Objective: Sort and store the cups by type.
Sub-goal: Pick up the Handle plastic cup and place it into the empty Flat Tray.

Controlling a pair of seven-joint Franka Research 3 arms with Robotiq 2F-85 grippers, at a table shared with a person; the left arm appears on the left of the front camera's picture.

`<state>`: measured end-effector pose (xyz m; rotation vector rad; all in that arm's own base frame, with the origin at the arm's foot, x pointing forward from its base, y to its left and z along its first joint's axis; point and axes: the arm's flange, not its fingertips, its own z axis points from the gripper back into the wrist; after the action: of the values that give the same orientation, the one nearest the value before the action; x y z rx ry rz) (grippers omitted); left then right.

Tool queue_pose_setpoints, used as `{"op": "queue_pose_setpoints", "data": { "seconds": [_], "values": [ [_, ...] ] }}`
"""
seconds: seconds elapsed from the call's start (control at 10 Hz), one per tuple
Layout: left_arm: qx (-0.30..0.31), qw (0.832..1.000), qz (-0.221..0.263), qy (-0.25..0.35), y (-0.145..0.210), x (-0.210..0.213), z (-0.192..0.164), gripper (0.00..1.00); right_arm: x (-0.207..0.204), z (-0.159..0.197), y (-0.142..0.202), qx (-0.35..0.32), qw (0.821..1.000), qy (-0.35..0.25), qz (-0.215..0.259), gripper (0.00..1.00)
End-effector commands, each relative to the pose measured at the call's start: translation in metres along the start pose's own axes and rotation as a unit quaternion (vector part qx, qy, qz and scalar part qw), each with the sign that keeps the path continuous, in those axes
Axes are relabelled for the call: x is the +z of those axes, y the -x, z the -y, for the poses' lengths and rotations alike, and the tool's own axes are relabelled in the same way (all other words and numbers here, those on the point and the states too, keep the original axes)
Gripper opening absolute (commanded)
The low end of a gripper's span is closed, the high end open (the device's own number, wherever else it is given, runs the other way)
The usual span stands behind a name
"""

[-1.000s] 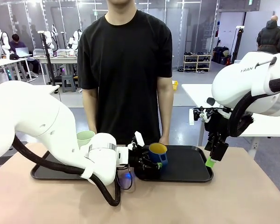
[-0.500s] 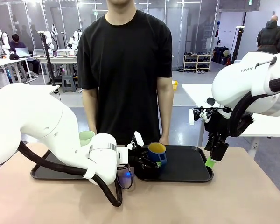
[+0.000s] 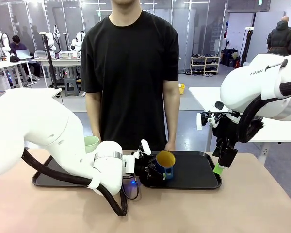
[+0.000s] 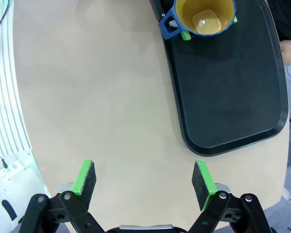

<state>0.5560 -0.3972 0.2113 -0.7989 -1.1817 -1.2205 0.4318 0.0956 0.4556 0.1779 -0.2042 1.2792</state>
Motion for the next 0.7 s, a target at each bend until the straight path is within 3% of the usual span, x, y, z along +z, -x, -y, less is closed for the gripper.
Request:
{"op": "queue_pose_setpoints", "data": {
  "seconds": [0.0,0.6],
  "values": [
    [0.000,1.000,0.003,0.000,-0.0018,-0.0009,-0.0004,1.00,-0.0020,-0.0026,0.0010,-0.007,1.000,0.006,0.002,1.00],
    [0.009,1.000,0.010,0.003,-0.0035,0.0000,-0.0016,1.00,-0.0020,-0.0026,0.0010,-0.007,1.000,0.006,0.002,1.00]
  ]
}}
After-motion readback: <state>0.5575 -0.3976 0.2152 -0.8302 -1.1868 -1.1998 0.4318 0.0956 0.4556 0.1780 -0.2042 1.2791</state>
